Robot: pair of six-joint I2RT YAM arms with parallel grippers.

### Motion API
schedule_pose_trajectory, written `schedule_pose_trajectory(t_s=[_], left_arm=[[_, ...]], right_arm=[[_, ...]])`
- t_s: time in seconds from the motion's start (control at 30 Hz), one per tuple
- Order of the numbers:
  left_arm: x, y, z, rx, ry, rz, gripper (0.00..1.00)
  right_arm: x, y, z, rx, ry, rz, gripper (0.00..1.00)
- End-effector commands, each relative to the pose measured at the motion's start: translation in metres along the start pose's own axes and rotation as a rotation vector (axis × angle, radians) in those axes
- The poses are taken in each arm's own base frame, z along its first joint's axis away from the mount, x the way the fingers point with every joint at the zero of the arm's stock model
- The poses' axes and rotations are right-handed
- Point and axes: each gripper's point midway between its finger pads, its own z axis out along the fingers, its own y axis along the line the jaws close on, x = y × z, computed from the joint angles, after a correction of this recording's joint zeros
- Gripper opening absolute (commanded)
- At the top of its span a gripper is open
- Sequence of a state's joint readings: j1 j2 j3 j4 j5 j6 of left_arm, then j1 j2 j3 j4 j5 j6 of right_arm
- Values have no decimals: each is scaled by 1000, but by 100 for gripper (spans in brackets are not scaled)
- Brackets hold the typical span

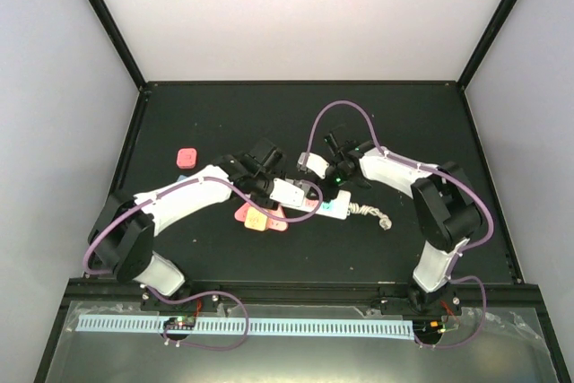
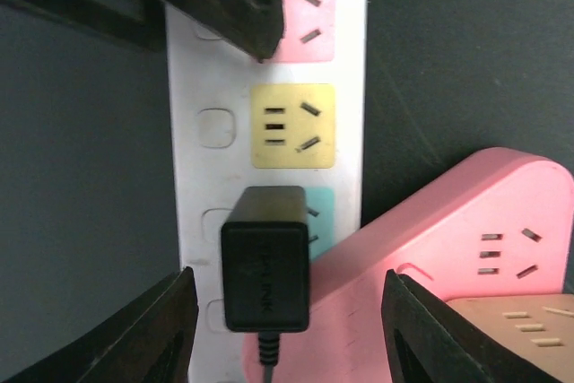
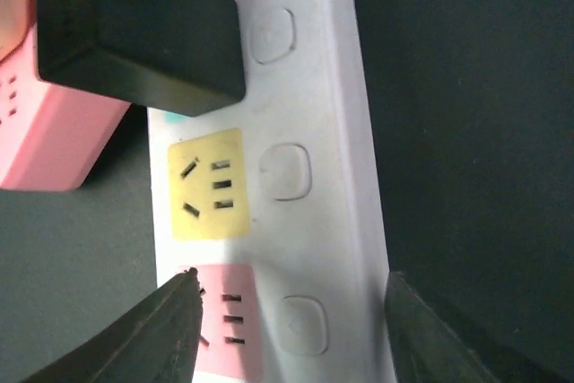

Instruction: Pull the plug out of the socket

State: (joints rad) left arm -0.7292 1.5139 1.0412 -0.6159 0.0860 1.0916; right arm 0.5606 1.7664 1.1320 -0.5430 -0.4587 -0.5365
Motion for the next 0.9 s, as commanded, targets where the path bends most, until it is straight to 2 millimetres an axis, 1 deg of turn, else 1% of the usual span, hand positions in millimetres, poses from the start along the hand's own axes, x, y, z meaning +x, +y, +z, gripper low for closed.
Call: schedule_pose_trajectory(t_s=[0.0,0.1,0.3,0.43,0.67,0.73,0.87], left_arm=[[-10,25,-9,-82,-5,-5,58],[-10,26,-8,-81,-6,-4,57],[-11,31,-4,-79,4,-4,56],[-12,34,0,-71,9,-1,56],[-15,40,4,-56,18,1,52],[-15,38,5,-37,21,4,50],[-13,34,9,9,39,12,47]], right_arm=[[4,0,5,-5,28,36,53],[5,-4,8,3,41,51,46],[10,-11,16,8,82,71,41],[15,-15,22,4,112,88,41],[17,-18,22,5,120,96,40],[18,-17,23,-2,125,99,37],[18,-16,24,-9,128,99,37]])
